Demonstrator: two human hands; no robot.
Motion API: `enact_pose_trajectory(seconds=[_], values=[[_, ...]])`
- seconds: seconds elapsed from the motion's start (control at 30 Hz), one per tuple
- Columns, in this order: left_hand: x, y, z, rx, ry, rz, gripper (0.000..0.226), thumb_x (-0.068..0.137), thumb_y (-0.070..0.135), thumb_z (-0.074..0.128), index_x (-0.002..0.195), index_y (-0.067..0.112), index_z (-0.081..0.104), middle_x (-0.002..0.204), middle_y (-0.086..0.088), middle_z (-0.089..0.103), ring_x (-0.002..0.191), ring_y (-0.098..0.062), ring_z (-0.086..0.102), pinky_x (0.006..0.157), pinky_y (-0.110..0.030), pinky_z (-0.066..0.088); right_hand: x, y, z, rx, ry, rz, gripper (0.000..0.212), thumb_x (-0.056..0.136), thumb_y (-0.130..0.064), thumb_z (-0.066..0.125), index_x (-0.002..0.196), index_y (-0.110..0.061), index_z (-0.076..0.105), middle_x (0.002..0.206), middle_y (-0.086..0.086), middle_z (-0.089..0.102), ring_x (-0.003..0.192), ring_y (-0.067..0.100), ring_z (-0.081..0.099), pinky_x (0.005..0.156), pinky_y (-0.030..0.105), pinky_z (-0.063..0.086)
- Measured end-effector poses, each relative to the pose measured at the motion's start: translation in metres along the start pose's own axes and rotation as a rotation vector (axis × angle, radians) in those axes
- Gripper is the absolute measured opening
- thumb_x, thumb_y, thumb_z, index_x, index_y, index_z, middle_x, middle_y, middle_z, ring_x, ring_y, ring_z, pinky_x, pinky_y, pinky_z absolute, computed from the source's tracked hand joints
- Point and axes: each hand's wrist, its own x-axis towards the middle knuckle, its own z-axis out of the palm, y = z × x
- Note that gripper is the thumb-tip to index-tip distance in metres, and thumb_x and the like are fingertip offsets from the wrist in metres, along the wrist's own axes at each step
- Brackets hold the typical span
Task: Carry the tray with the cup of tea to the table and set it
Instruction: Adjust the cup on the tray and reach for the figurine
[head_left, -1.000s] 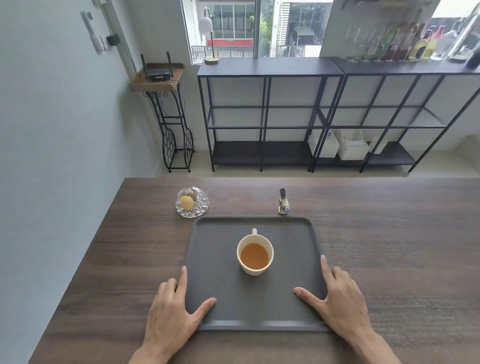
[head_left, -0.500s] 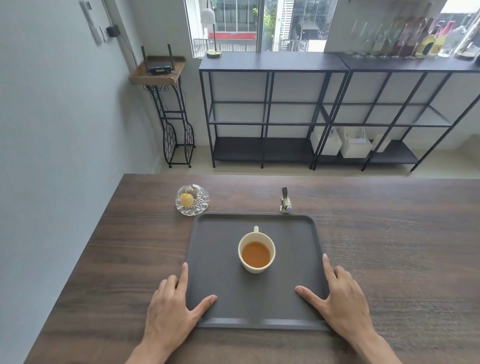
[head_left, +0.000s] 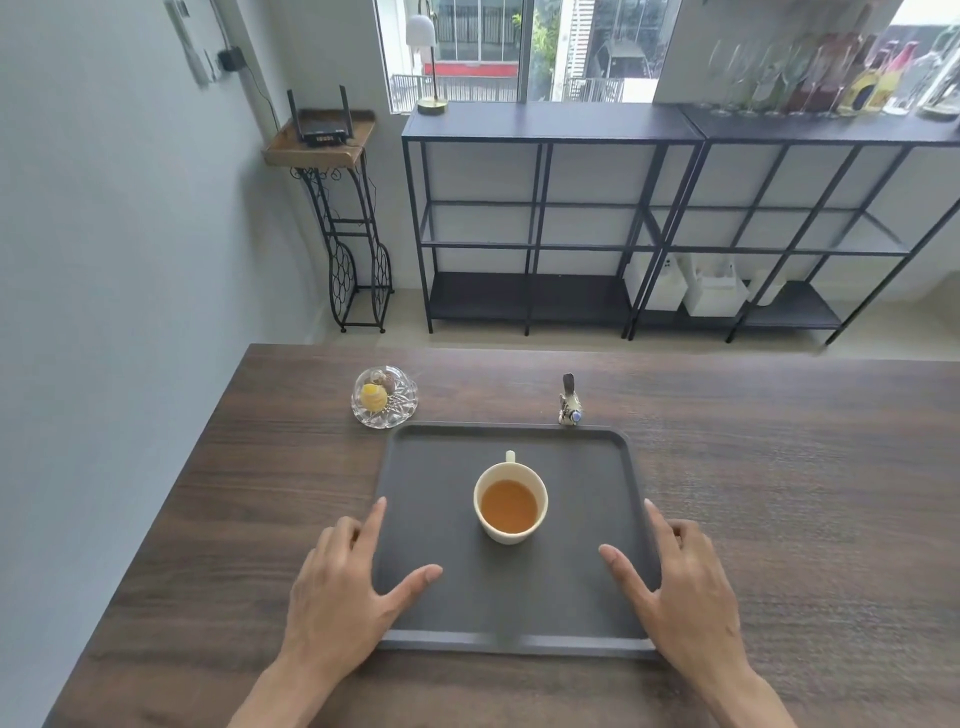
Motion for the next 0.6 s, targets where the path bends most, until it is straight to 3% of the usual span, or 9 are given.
enact_pose_trajectory(seconds=[0.13, 0.27, 0.6], values=[[0.026, 0.039, 0.001, -0.05, -0.084, 0.18, 0.111, 0.074, 0.097, 0.05, 0.158, 0.025, 0.037, 0.1, 0.011, 0.045, 0.094, -0.01, 0.048, 0.087, -0.033, 0.053, 0.012, -0.031, 0.002, 0.075, -0.068, -0.165, 0.076, 0.092, -0.078, 0.046, 0.152, -0.031, 0.04, 0.104, -0.018, 0.04, 0.094, 0.003, 0.049, 0.071, 0.025, 0.053], [0.051, 0.066, 0.009, -0.01, -0.158, 0.232, 0.118, 0.069, 0.1, 0.05, 0.16, 0.029, 0.027, 0.11, 0.008, 0.046, 0.101, -0.012, 0.047, 0.095, -0.033, 0.05, 0.026, -0.052, 0.009, 0.128, -0.104, -0.237, 0.076, 0.091, -0.079, 0.047, 0.151, -0.034, 0.04, 0.106, -0.018, 0.042, 0.096, 0.003, 0.051, 0.074, 0.024, 0.055], [0.066, 0.07, 0.022, 0.028, -0.104, 0.293, 0.094, 0.075, 0.088, 0.059, 0.148, 0.03, 0.045, 0.109, 0.008, 0.055, 0.096, -0.01, 0.051, 0.085, -0.031, 0.049, 0.036, -0.057, 0.017, 0.147, -0.133, -0.293, 0.066, 0.092, -0.075, 0.051, 0.148, -0.042, 0.041, 0.105, -0.017, 0.04, 0.098, 0.003, 0.049, 0.077, 0.022, 0.055]])
